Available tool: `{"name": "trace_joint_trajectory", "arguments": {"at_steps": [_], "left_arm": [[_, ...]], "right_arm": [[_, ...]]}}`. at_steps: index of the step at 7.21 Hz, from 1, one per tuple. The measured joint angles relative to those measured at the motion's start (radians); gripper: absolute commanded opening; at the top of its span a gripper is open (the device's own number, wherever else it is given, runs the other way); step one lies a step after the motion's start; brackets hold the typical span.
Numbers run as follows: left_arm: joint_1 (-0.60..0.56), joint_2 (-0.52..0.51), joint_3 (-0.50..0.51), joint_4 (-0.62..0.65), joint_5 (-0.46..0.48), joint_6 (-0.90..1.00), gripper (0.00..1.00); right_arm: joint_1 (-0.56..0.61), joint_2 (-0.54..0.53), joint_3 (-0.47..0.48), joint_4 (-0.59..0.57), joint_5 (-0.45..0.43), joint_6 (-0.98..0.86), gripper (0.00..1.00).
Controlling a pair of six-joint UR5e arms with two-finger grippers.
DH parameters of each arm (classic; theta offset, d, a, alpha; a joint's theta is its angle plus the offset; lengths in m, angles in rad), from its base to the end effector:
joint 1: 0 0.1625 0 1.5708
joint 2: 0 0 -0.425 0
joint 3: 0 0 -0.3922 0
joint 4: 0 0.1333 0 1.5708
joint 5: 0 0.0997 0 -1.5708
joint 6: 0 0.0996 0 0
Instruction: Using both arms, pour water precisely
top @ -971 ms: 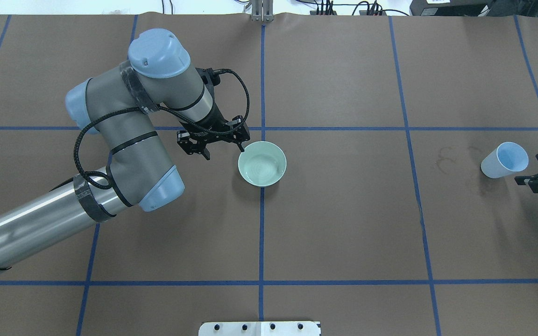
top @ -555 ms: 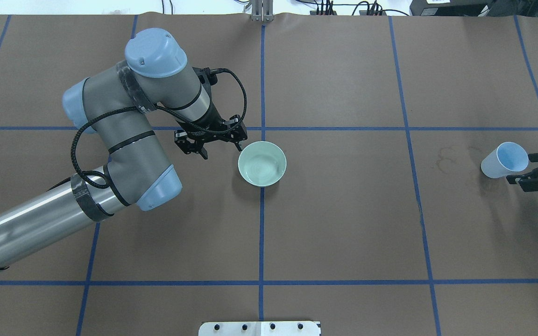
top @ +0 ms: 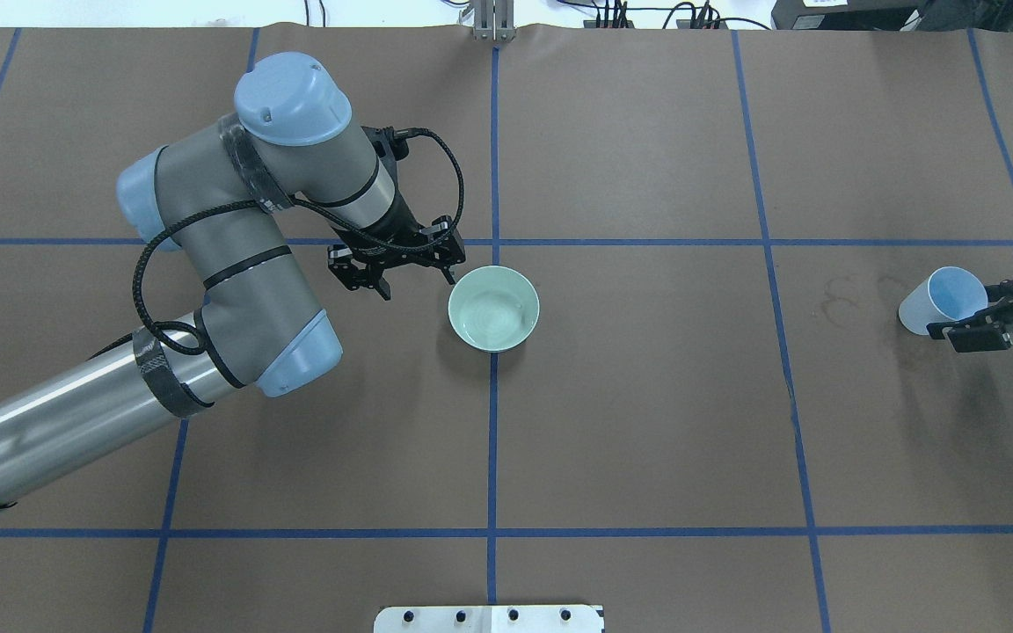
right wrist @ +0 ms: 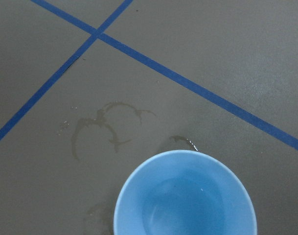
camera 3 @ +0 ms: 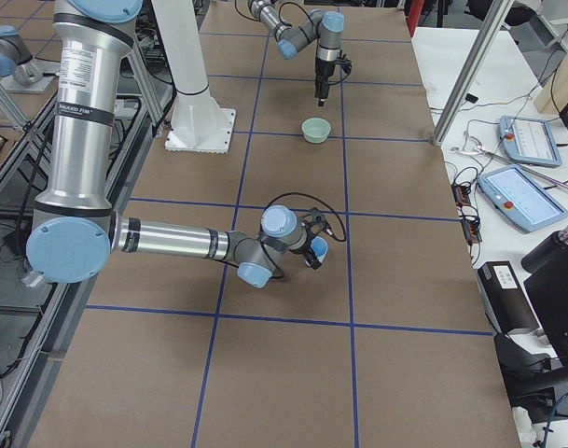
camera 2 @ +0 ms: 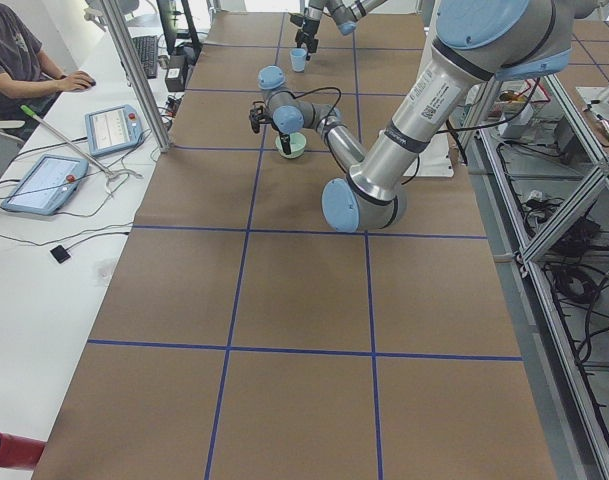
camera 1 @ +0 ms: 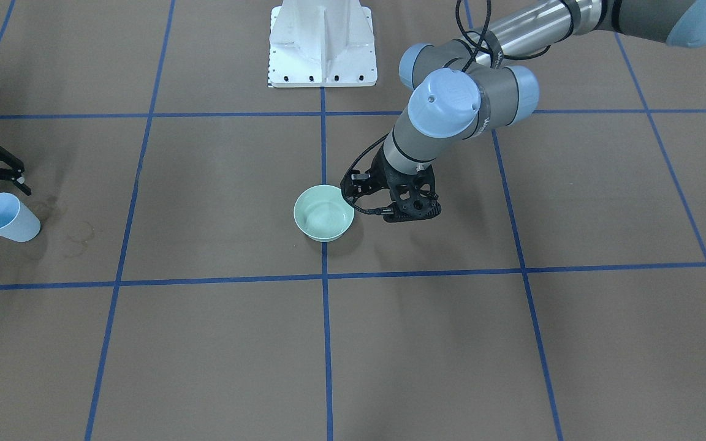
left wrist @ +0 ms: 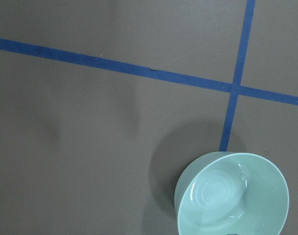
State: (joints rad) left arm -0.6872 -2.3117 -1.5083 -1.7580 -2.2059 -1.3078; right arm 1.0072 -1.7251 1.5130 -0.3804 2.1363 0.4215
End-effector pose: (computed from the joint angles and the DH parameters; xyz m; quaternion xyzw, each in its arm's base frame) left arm 0.5079 -0.5128 0.2060 -0.0698 0.4840 -0.0535 0.8707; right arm -0.1694 -0.4176 0.6293 0.2811 -0.4304 -0.1909 0.8362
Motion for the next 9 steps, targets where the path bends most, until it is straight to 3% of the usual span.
{"name": "trace_joint_trajectory", "arguments": {"at_steps": [4,9], "left_arm": [[0.000,0.000,-0.005,0.001,0.000,-0.002,0.88],[0.000,0.001,-0.003,0.002,0.001,-0.001,0.88]], "right_arm": [[-0.015,0.002,-0.025,0.051,-0.069,0.010,0.99],[-0.064,0.001,-0.117,0.263,-0.157,0.057,0.93]]}}
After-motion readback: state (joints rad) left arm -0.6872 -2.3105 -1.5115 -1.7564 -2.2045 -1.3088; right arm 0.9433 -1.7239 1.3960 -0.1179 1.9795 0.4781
